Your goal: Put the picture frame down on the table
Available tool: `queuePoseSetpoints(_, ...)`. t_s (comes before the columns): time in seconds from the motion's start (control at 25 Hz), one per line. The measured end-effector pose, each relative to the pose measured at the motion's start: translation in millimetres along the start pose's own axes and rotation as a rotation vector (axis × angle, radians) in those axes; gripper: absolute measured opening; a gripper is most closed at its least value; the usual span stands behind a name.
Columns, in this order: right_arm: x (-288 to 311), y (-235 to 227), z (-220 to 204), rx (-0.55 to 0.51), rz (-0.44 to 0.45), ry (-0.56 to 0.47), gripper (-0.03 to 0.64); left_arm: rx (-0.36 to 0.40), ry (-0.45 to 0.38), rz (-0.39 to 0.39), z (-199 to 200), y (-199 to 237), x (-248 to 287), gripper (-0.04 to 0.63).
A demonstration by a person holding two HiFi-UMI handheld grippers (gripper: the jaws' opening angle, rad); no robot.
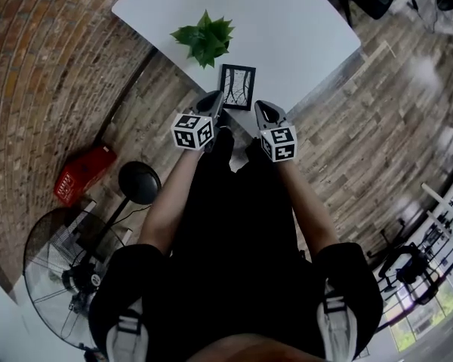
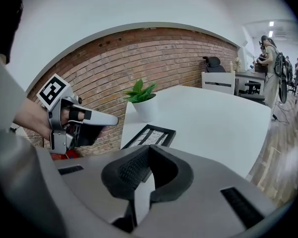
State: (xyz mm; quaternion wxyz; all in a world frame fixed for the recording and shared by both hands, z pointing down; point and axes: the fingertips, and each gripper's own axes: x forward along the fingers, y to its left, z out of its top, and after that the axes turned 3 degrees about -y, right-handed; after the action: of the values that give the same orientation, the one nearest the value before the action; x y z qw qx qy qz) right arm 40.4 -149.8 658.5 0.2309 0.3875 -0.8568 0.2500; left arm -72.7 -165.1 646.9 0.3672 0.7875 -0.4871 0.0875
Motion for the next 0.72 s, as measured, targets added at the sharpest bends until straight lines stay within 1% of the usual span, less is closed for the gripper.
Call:
queuePoseSetpoints(0.12, -6, 2, -1, -0.025, 0.023, 0.005, -0.003, 0.002, -0.016, 0.015, 0, -7, -8, 0.021)
queuePoseSetpoints(0.32, -14, 6, -1, -0.055, 0.056, 0.018, -0.003, 0.040, -0.032, 0.042, 0, -16, -19, 0.021)
queuePoseSetpoints(0.72, -28, 10, 10, -0.103, 0.098, 0.001, -0.003, 0.040, -0.063, 0.083, -3, -29, -34, 0.021)
